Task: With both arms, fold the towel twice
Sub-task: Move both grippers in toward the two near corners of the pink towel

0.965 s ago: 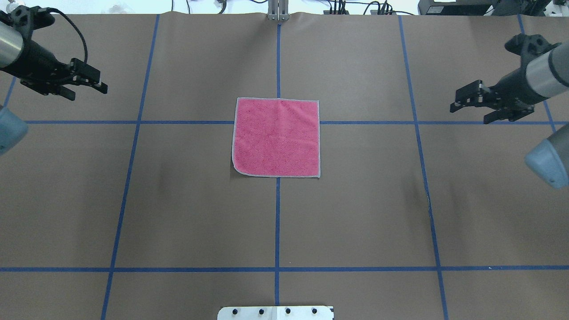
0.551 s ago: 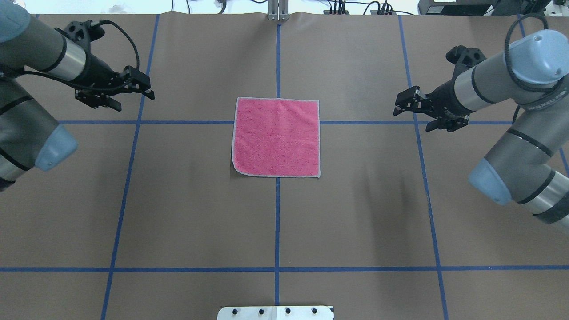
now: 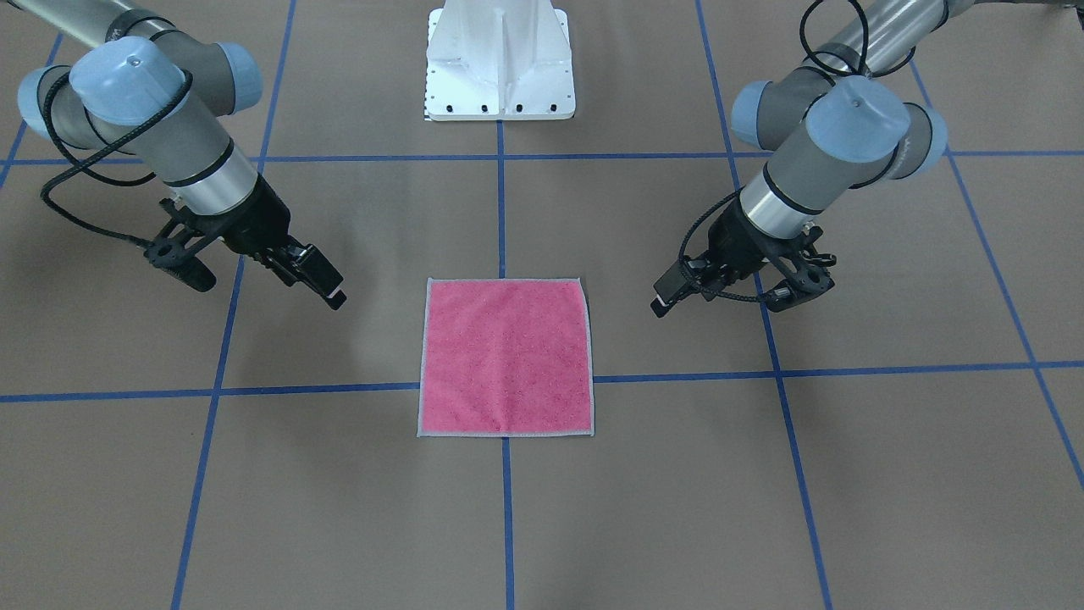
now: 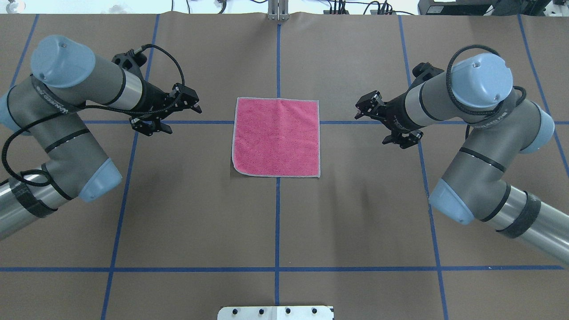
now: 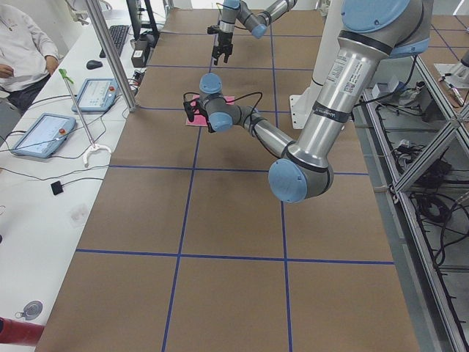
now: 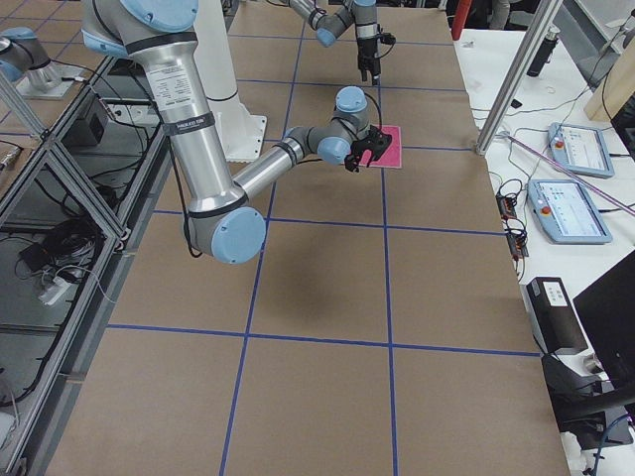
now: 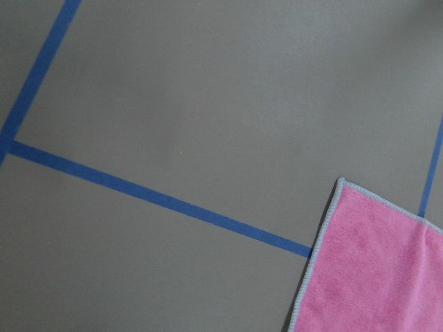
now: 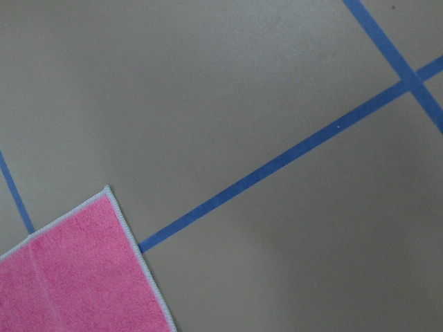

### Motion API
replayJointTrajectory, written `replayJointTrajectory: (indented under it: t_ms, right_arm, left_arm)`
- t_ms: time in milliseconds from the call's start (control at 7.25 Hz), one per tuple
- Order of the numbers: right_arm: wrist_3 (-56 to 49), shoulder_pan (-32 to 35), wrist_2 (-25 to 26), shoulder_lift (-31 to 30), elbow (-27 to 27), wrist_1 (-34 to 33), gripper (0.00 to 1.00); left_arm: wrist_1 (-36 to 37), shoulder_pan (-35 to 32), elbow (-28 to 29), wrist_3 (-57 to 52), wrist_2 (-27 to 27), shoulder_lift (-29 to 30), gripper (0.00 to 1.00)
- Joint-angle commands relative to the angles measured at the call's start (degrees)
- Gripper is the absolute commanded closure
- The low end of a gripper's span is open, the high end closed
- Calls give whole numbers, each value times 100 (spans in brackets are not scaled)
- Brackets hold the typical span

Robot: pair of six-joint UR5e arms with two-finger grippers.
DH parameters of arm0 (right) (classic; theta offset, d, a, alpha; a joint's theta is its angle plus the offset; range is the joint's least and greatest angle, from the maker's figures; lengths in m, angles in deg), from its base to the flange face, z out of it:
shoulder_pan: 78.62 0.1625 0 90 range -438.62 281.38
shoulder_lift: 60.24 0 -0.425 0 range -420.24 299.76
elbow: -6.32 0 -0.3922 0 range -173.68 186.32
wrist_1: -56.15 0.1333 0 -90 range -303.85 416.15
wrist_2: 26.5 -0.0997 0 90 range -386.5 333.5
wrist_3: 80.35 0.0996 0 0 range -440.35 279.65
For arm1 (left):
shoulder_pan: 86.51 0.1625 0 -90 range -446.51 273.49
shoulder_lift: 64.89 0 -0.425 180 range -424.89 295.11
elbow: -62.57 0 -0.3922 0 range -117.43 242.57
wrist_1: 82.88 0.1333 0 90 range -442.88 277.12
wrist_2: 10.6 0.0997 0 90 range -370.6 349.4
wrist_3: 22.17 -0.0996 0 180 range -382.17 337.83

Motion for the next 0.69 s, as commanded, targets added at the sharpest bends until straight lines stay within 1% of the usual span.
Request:
replayJointTrajectory:
  t_ms: [0,138,276,414,551]
  right_arm:
    - [849,-395,582,173,-1,2,4]
    - [1043,-536,803,191,-1,2,4]
    - [1166,-650,961,200,8,37,4]
    - [1168,-669,963,200,17,37,3]
    - [1168,-730,1007,200,8,37,3]
  left_arm:
    - [-225,550,34,820,678,97,0]
    - [-226,788,103,893,848,193,0]
    - [-226,1017,252,1111,1198,325,0]
    - [-226,1254,497,1174,1523,552,1]
    - [-226,1274,752,1183,1596,702,2]
